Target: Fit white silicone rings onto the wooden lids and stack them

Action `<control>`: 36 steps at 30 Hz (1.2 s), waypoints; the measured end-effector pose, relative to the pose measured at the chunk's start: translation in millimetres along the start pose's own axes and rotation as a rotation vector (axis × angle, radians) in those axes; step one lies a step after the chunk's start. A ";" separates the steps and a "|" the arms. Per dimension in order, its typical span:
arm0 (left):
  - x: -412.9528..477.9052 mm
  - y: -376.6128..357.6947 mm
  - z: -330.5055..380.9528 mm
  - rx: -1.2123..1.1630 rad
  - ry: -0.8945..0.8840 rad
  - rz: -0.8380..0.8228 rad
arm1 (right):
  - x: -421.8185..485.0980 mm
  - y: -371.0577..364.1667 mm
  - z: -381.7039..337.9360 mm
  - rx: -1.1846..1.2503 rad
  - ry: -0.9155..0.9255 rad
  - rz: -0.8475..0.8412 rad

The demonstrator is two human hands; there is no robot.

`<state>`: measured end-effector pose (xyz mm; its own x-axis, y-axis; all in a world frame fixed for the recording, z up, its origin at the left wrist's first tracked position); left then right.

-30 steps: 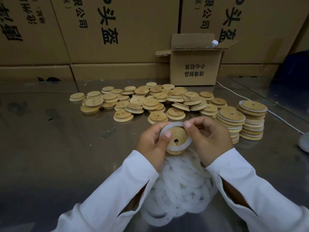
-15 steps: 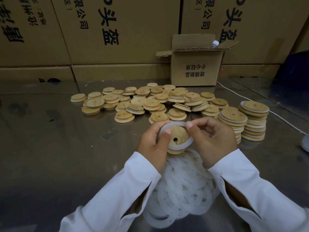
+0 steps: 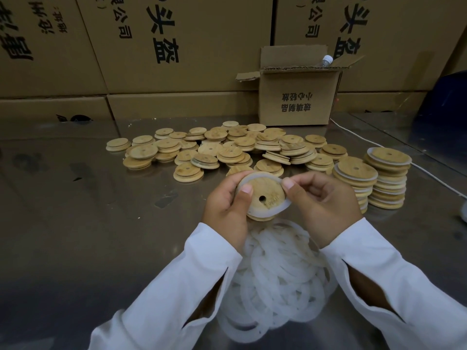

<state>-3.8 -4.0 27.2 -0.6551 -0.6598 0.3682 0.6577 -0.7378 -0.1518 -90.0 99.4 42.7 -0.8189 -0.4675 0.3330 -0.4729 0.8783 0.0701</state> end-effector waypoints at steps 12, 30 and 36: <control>1.6 -0.5 -8.7 -0.012 0.073 0.032 | -11.5 -9.9 13.1 -0.040 -0.107 0.063; 2.5 7.7 -4.7 0.197 -0.006 -0.202 | -8.1 -0.7 -0.6 -0.207 0.060 -0.028; 3.1 7.0 -2.9 0.118 0.001 -0.183 | -5.5 2.0 -0.3 -0.218 0.045 0.018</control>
<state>-2.3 -11.6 24.6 -0.7677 -0.5166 0.3792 0.5670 -0.8233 0.0264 -86.4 103.8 41.3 -0.8086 -0.4513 0.3775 -0.3731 0.8894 0.2641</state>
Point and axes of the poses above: each hand's wrist, its own x-axis towards the middle knuckle, its own y-axis out of the back of the hand, z = x × y, the point moved 3 cm from there along x, towards the middle knuckle, and after that the axes turned 4 degrees about -y, right-handed, at the moved point
